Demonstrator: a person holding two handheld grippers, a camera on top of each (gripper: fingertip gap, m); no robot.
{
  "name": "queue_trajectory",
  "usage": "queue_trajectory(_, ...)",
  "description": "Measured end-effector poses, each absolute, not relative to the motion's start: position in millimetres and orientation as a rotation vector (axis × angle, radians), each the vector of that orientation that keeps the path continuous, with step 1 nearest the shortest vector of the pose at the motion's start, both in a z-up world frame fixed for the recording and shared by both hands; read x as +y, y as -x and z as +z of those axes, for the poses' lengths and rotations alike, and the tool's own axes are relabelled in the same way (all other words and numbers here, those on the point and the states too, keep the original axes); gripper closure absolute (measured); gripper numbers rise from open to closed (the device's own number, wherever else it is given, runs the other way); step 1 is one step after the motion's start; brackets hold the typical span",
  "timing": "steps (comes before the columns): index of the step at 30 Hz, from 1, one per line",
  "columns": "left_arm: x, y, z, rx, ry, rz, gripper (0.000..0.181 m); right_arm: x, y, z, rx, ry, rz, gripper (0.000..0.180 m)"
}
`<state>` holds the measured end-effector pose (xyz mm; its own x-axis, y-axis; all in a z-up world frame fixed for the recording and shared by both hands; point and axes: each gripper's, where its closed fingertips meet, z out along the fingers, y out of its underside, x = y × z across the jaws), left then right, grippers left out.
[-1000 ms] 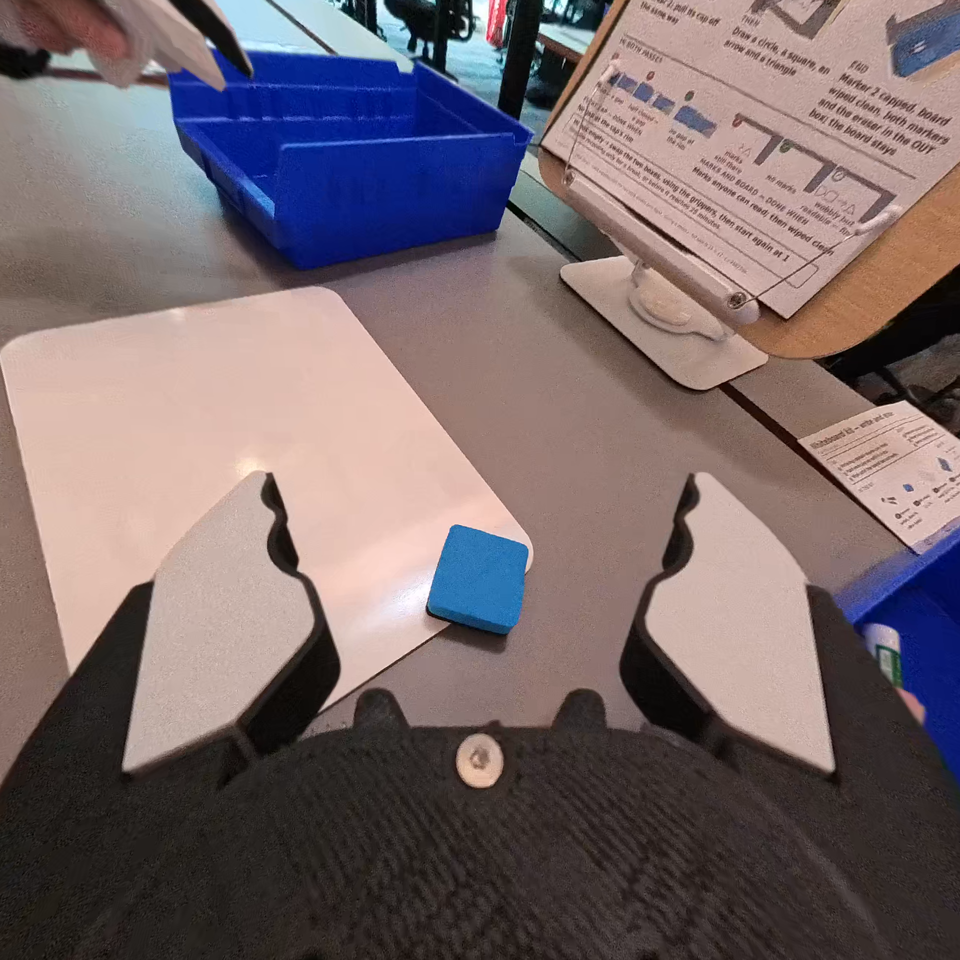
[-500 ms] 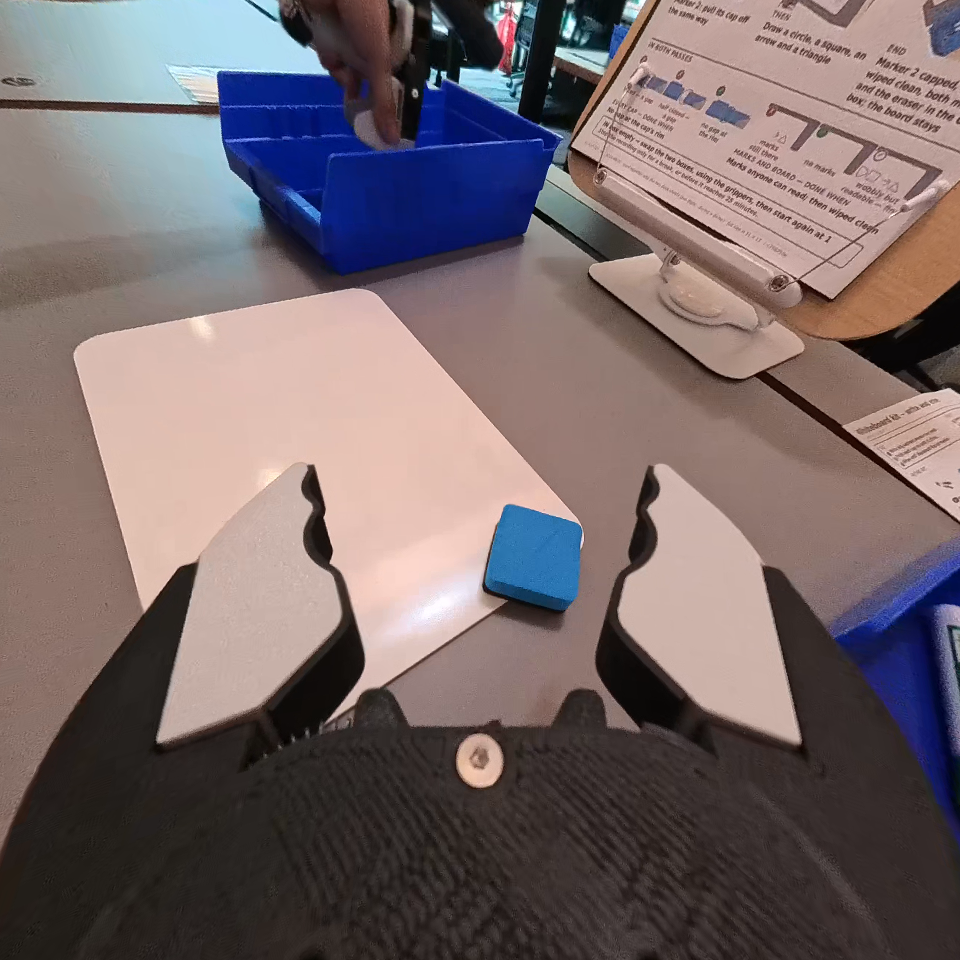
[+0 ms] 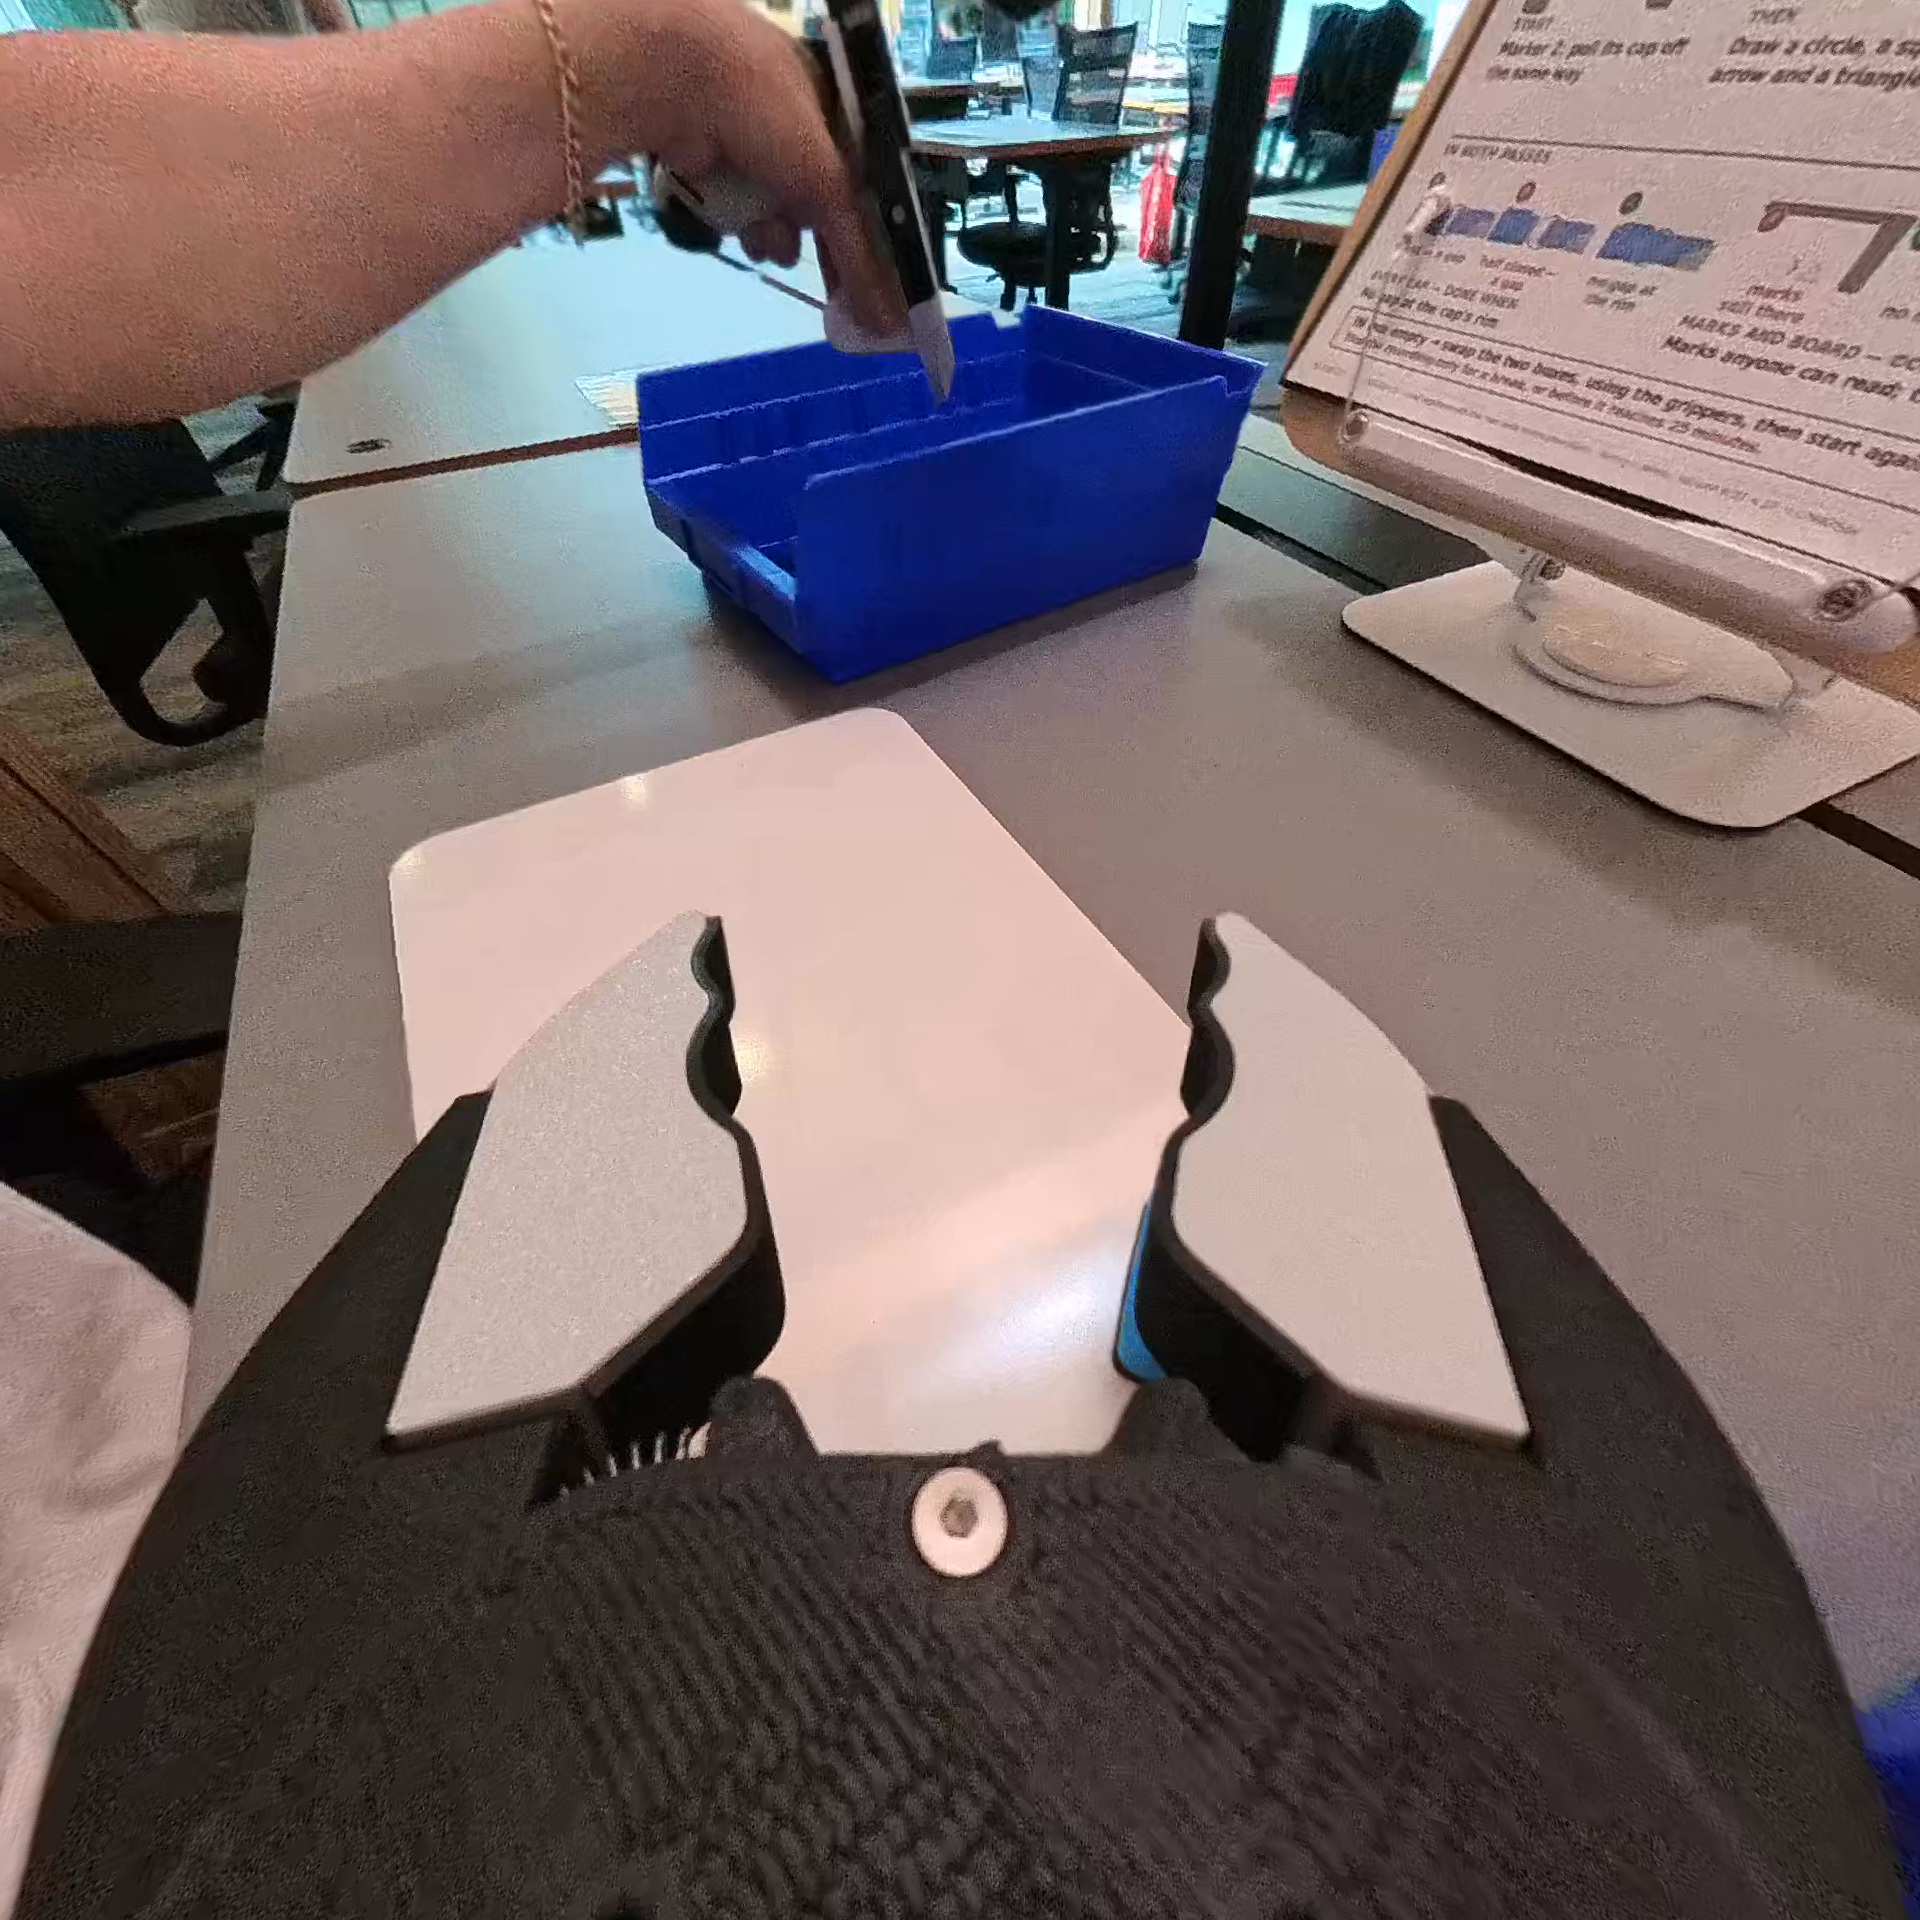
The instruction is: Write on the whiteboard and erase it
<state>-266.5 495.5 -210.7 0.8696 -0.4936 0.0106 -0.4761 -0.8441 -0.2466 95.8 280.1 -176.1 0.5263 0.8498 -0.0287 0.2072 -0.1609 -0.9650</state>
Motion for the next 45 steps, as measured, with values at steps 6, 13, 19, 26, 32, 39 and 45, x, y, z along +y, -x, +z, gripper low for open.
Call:
queue_trajectory(6, 494.2, 241.9, -253.8, 0.670, 2.896, -0.215, 0.143, 273.2, -71.2, -168.2, -0.926, 1.633, 0.793, 0.095)
queue_trajectory(13, 505.6, 223.3, -294.7, 0.772, 2.925, -0.071, 0.161, 262.9, -90.6, -176.0, -0.957, 1.697, 0.686, 0.093)
queue_trajectory(19, 505.3, 231.8, -294.7, 0.798, 2.888, -0.075, 0.162, 261.7, -100.4, -169.7, -0.866, 1.694, 0.750, 0.094)
queue_trajectory(26, 500.4, 202.5, -166.1, 0.494, 2.254, -0.722, 0.163, 265.8, -85.7, -155.6, -0.829, 1.643, 0.755, 0.094)
queue_trajectory(32, 382.7, 113.4, -24.9, 0.538, 1.429, -1.177, 0.163, 293.3, -32.2, -97.2, -0.649, 1.409, 0.845, 0.105)
queue_trajectory(39, 302.1, 38.1, -16.3, 0.447, 1.128, -1.511, 0.163, 283.9, 22.9, -65.4, -0.766, 1.179, 0.734, 0.125)
queue_trajectory(45, 293.4, 13.3, -29.3, 0.427, 1.113, -1.637, 0.163, 274.7, 18.3, -72.9, -0.808, 1.172, 0.762, 0.142)
